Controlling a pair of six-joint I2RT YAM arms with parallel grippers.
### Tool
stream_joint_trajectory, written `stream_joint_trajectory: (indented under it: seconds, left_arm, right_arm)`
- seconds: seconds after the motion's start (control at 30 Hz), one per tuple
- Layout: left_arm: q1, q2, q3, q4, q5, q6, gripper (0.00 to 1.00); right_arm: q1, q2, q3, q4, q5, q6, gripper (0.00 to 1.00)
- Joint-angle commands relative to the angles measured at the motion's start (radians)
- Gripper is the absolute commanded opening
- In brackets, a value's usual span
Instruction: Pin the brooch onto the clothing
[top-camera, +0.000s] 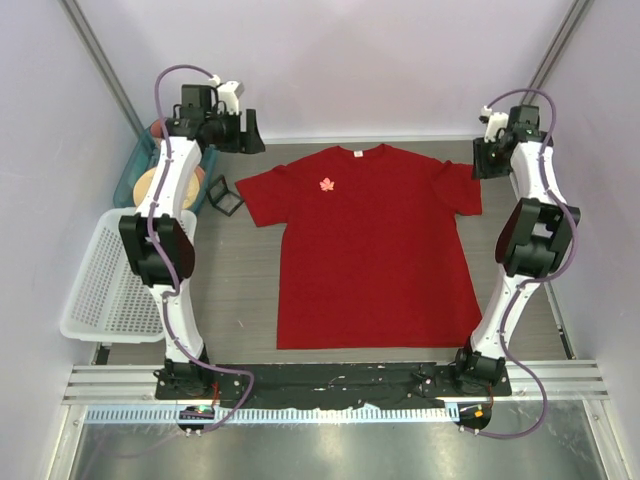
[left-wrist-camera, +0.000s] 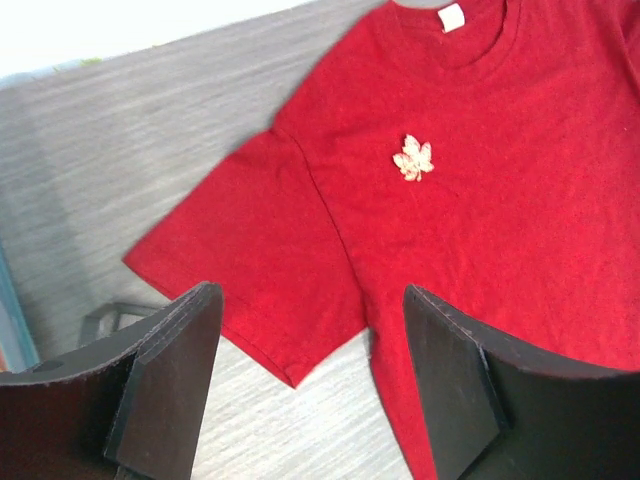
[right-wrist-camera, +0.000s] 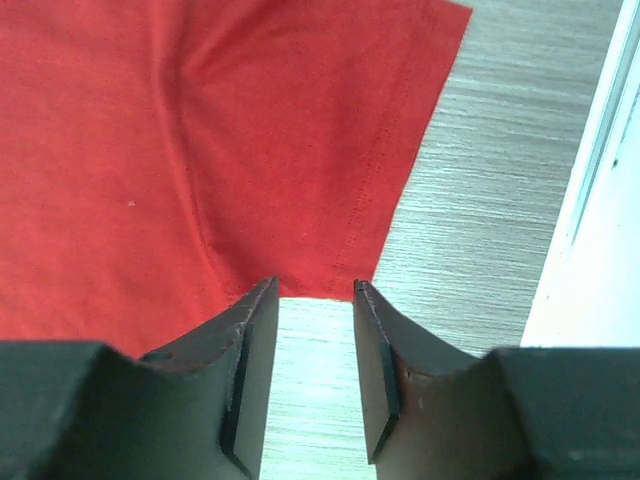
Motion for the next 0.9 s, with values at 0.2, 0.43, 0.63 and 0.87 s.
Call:
stream_joint_trajectory:
  seconds: [0.2,0.43,0.63,0.87]
  left_arm:
    - [0.002,-0.089,-0.11,-0.05,0.04,-0.054,0.77]
    - [0.004,-0.115,-0.21,-0.081,0.019,-0.033,0.78]
    - [0.011,-0.107,-0.213,-0.15,0.035,-0.008,0.79]
    - [0.022,-0.166,-0.233,-0.086,0.078,-0.06,0.99]
  right_arm:
    - [-0.011,0.168,-0.011,0.125,0.059,-0.03,0.38]
    - [-0.051,0.243,0.009,0.135,0.18,-0.045,0.29]
    - [-0.071,0.222,0.006,0.129,0.24,-0.05,0.33]
    - [-0.069,0.077,0.021,0.149,0.152,-0.014,0.71]
